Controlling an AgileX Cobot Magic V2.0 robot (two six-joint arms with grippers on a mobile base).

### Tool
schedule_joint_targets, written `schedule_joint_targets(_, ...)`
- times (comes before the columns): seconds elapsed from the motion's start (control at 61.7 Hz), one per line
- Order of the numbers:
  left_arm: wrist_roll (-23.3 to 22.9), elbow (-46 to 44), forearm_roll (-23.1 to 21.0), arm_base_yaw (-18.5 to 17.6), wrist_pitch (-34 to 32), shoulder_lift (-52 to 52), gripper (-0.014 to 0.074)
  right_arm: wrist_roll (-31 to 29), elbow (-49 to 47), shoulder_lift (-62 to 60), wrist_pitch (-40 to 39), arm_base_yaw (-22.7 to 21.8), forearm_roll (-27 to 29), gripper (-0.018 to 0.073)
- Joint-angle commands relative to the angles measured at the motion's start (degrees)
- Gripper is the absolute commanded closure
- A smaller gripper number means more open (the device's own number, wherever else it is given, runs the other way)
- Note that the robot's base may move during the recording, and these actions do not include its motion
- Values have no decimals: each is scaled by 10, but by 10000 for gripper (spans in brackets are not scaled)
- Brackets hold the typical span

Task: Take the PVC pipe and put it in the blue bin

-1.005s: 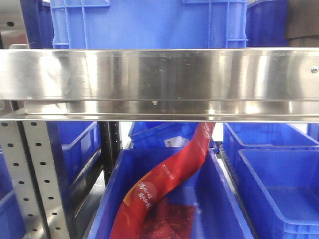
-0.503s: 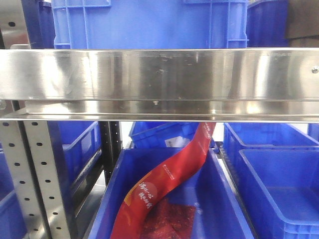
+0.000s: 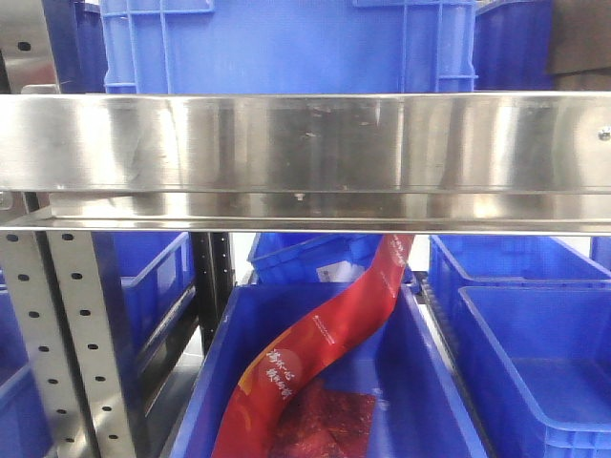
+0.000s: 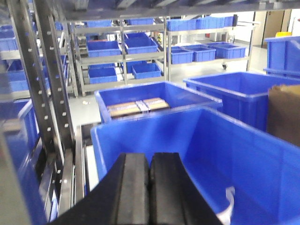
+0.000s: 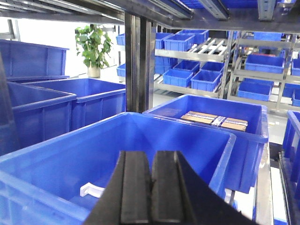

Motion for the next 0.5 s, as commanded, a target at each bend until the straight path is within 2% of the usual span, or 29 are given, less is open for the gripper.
schedule_joint_targets(0.0,-1,21,-8,-3,-15,-23,707,-5,15,-23,-23,0,-5,728)
schedule_joint_targets(0.227,-1,88,-14,-3,-41,-67,707,-5,52,-64,-21,-8,-5,728)
schedule_joint_targets(0.486,-1,156,-23,8,-60,-103,707,-5,107,-109,-21,-50,-5,728)
